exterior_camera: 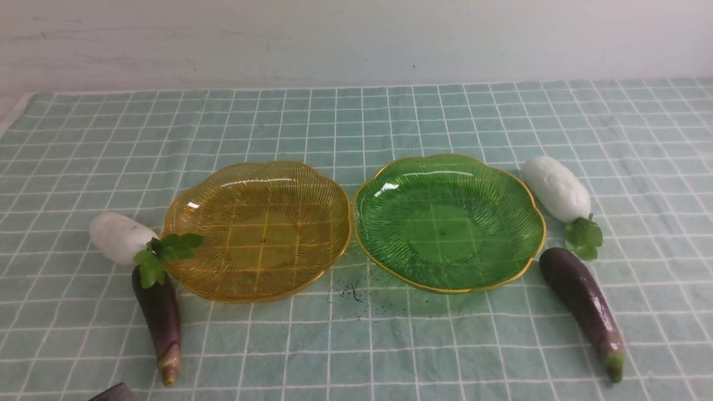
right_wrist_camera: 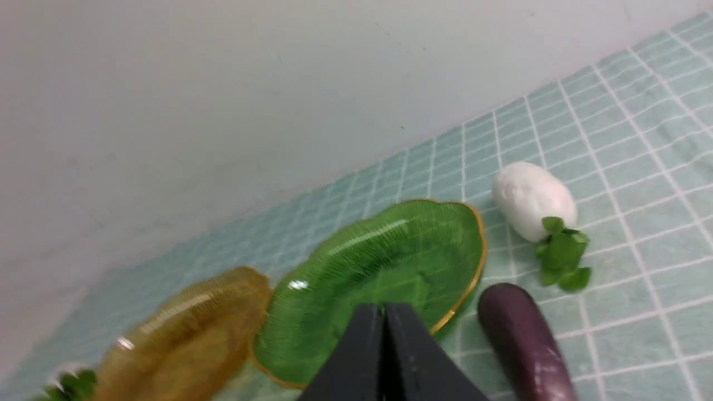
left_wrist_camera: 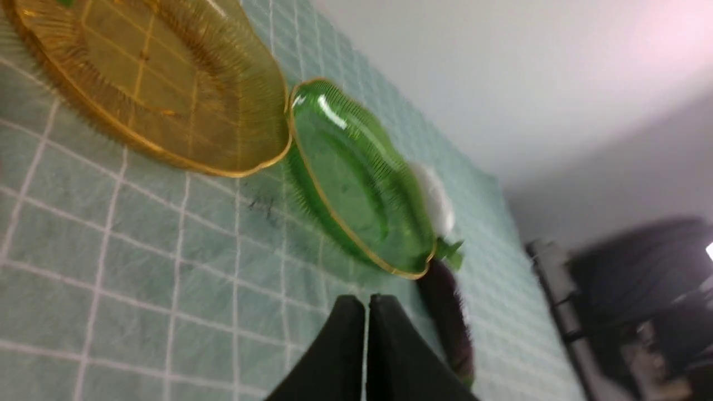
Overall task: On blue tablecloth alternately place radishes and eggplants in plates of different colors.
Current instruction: 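Put the eggplants into the green plate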
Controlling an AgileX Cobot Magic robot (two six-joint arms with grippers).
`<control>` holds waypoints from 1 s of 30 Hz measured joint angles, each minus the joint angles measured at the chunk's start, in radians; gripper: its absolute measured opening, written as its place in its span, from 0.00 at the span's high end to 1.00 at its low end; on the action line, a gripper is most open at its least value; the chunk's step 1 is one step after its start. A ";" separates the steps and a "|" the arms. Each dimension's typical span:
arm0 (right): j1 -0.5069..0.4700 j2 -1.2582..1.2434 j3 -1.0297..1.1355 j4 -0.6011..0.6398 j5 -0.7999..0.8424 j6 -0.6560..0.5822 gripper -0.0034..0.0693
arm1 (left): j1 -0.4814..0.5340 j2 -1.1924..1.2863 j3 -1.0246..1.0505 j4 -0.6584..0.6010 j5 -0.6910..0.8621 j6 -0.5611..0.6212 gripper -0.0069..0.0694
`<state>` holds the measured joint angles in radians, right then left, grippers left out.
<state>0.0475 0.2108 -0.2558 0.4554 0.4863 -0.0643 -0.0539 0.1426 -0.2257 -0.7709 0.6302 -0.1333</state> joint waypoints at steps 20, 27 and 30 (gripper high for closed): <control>0.096 1.082 -0.486 -0.209 0.232 -0.185 0.76 | 0.000 0.537 -0.127 0.180 0.206 0.255 0.87; 0.108 1.299 -0.576 -0.352 0.214 -0.097 0.52 | 0.000 0.538 -0.127 0.183 0.206 0.259 0.79; 0.108 1.381 -0.604 -0.411 0.191 -0.062 0.40 | 0.000 0.538 -0.127 0.183 0.206 0.259 0.76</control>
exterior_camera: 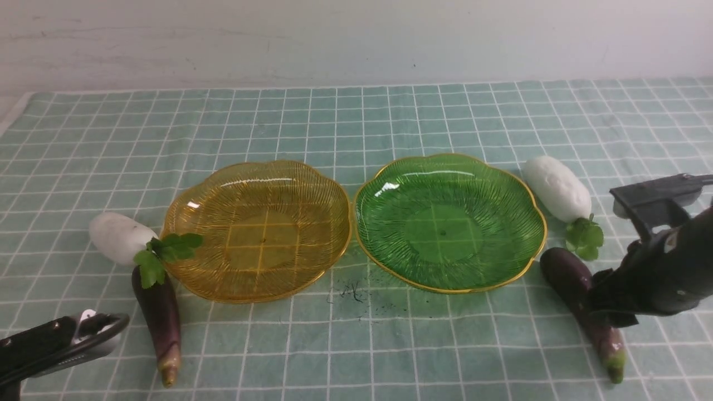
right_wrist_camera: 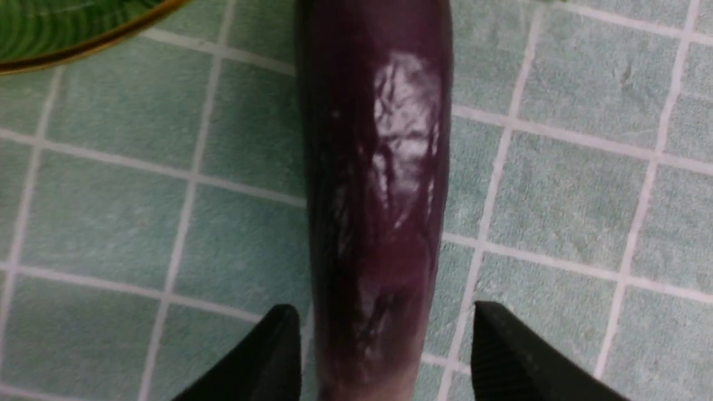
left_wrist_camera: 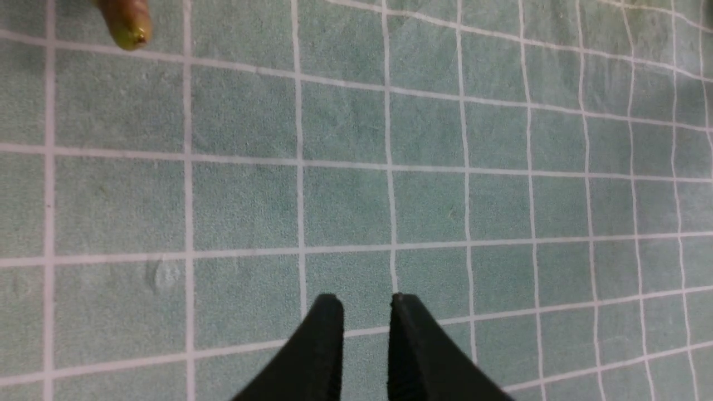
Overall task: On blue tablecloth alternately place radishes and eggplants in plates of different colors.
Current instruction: 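Put the eggplants into the green plate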
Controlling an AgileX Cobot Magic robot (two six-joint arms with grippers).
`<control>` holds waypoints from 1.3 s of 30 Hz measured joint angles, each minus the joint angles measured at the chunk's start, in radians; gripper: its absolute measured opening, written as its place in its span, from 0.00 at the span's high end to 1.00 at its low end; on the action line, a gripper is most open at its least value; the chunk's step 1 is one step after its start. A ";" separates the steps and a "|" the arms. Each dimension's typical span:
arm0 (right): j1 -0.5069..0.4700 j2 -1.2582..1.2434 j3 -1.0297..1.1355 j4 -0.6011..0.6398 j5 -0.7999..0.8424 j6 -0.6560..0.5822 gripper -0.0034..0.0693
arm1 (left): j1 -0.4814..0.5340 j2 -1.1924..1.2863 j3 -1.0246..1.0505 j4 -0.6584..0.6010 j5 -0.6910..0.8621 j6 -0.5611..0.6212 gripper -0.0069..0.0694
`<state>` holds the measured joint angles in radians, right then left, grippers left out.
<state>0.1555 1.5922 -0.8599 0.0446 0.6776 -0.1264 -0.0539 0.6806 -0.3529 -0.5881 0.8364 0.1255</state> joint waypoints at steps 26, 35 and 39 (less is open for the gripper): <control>0.000 -0.086 -0.230 0.112 0.137 -0.007 0.58 | 0.000 0.000 0.000 0.002 0.002 0.000 0.75; 0.000 0.030 -0.260 0.323 0.052 -0.198 0.58 | 0.000 0.000 0.000 0.002 0.002 0.000 0.75; 0.012 0.104 -0.289 0.373 0.027 -0.264 0.58 | 0.000 0.000 0.000 0.002 0.002 -0.001 0.75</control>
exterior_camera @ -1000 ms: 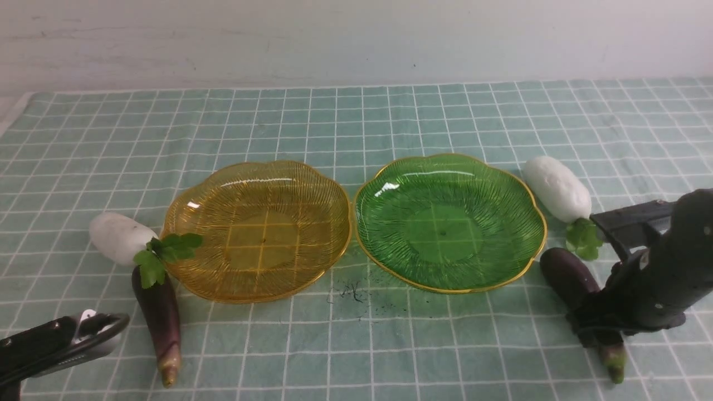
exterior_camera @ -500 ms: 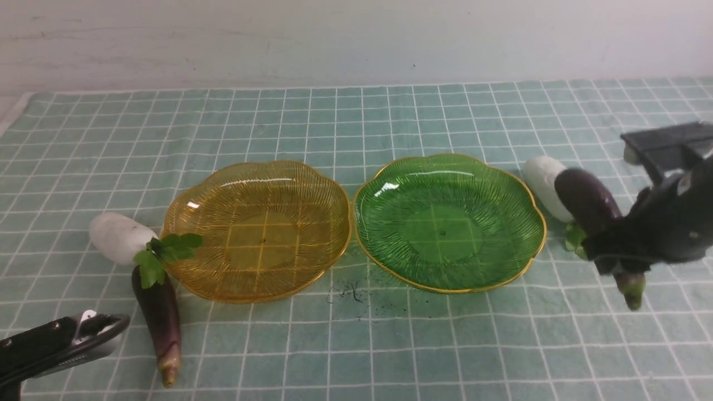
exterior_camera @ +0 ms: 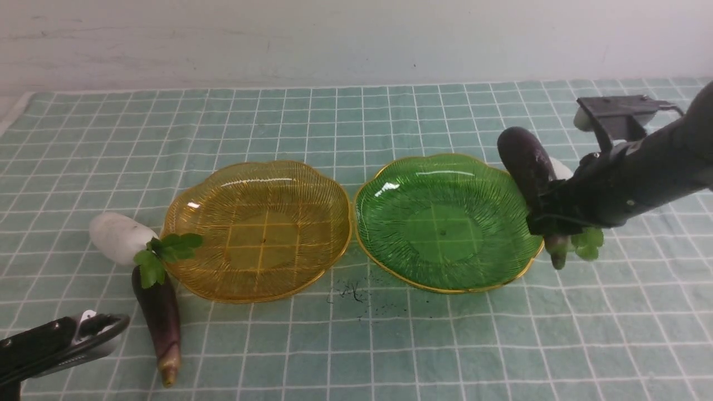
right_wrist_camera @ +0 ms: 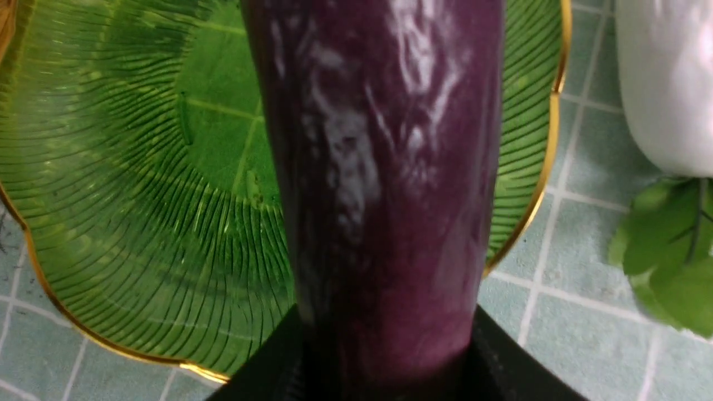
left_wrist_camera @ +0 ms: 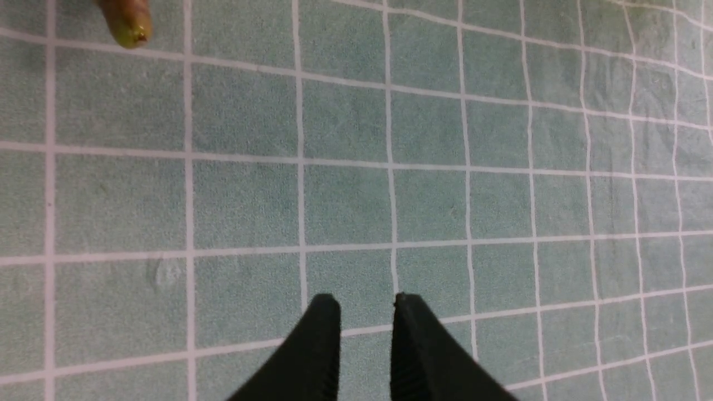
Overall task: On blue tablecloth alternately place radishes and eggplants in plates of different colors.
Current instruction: 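Put the eggplants into the green plate, then place the white radish onto the plate beside the other radish with the right gripper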
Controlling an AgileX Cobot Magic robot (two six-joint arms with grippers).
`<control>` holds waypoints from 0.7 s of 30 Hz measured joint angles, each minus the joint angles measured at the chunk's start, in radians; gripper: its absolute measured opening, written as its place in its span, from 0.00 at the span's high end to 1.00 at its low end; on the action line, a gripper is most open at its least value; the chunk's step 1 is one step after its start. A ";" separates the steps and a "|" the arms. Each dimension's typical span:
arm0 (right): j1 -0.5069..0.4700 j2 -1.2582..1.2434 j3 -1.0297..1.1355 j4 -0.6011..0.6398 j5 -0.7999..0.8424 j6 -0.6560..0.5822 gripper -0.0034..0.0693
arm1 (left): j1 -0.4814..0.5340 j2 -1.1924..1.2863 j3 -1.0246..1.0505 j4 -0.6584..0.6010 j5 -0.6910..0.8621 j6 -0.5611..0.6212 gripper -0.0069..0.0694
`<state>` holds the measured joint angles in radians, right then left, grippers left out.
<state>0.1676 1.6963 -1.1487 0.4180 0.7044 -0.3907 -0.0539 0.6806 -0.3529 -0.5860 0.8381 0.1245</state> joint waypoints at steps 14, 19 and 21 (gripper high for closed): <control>0.054 0.130 -0.053 0.018 -0.059 -0.056 0.13 | 0.000 0.000 0.000 0.000 0.000 -0.004 0.73; 0.019 0.129 -0.139 -0.022 -0.023 -0.026 0.10 | 0.000 0.000 0.000 0.000 0.000 -0.005 0.73; 0.005 0.129 -0.165 -0.032 -0.018 -0.008 0.10 | 0.000 0.000 0.000 0.000 0.000 -0.005 0.73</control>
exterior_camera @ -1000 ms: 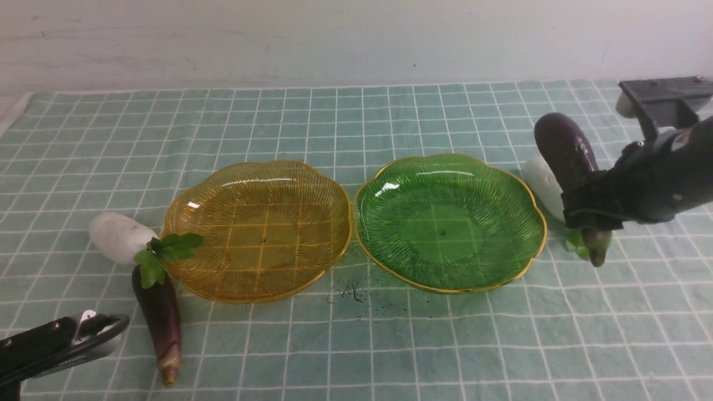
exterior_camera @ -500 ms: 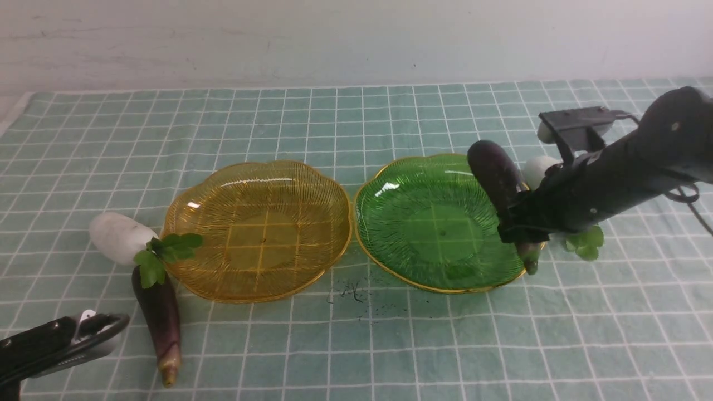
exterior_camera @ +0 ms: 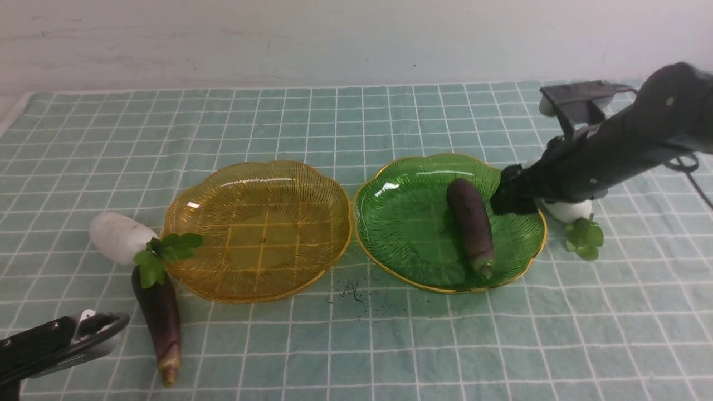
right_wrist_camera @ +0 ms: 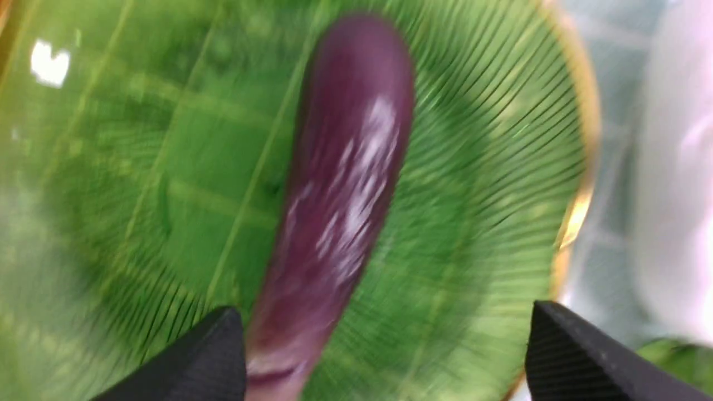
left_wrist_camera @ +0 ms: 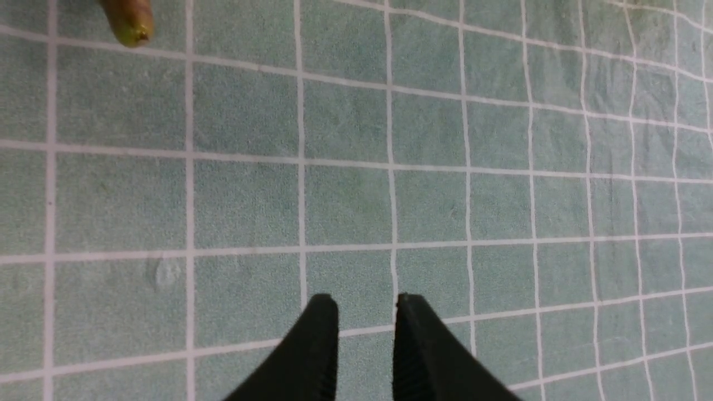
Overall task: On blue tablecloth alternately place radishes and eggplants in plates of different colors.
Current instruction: 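Place the white radish onto the plate beside the other radish with the right gripper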
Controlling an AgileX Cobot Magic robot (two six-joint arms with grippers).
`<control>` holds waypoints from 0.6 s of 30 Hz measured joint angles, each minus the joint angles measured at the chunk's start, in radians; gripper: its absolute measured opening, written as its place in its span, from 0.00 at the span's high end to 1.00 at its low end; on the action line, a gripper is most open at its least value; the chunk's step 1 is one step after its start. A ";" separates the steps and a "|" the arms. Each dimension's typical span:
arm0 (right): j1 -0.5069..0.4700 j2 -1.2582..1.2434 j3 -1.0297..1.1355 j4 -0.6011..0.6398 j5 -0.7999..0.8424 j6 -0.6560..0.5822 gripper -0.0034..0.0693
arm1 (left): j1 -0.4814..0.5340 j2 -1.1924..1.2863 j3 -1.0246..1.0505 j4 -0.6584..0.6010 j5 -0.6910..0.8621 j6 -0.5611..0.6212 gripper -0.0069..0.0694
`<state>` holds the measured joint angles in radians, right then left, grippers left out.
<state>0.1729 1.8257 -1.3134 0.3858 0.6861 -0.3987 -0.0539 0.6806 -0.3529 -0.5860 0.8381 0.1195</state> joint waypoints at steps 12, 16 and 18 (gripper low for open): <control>-0.129 0.091 -0.074 -0.093 -0.156 0.099 0.14 | 0.000 0.000 0.000 0.000 0.002 -0.001 0.73; -0.131 0.152 -0.074 -0.093 -0.206 0.100 0.14 | 0.000 0.000 0.000 0.000 0.003 -0.001 0.73; -0.131 0.180 -0.074 -0.093 -0.221 0.100 0.14 | 0.000 0.000 0.000 0.000 0.003 -0.001 0.73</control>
<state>0.0421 2.0052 -1.3871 0.2930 0.4650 -0.2986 -0.0539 0.6806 -0.3529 -0.5860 0.8416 0.1186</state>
